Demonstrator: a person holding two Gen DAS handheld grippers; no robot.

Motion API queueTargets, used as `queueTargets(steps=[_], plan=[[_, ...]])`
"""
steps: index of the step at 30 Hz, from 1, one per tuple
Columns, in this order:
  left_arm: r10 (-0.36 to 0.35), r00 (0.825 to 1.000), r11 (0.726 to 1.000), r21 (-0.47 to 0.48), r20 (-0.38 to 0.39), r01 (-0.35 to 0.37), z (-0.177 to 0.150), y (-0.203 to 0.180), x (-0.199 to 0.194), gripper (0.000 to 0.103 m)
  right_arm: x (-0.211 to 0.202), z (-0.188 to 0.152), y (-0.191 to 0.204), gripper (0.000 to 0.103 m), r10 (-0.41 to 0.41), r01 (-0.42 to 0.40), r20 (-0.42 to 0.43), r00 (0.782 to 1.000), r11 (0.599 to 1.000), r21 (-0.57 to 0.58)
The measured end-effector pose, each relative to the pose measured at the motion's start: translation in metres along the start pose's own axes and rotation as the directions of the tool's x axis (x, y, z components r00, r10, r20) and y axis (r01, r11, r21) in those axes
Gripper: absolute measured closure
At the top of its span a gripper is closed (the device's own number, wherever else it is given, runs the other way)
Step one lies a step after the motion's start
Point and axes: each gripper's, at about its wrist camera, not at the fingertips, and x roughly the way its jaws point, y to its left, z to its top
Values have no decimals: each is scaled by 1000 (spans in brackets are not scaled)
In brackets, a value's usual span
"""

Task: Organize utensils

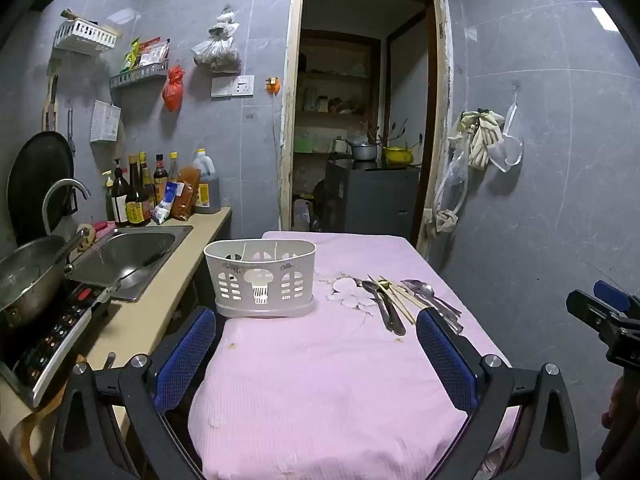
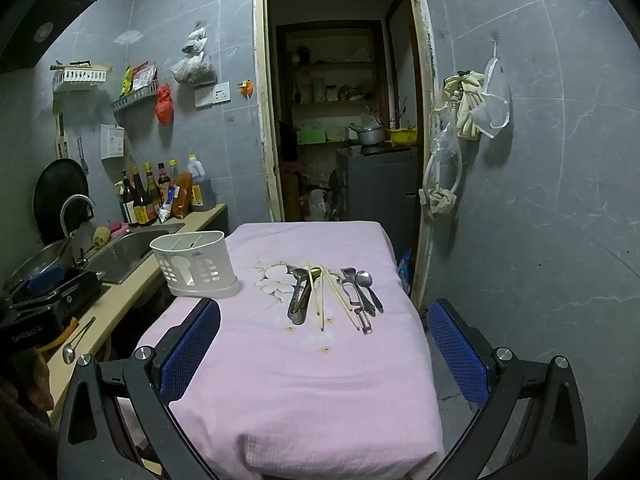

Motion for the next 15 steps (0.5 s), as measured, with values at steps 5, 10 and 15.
queueTargets(steps=[5,10,15], plan=[[-5,1000,1000,-9,-2,5,0,0,0,2,1,-1,2,1,-1,1,-2,1000,1000,-6],[-4,1000,1000,-7,-3,4,-1,5,-2,2,3,-1,3,1,-2,2,-8,1000,1000,-6],[-5,1000,1000,-13,-6,5,-6,11,1,2,1,0,5,1,-2,2,-11,1000,1000,-6]])
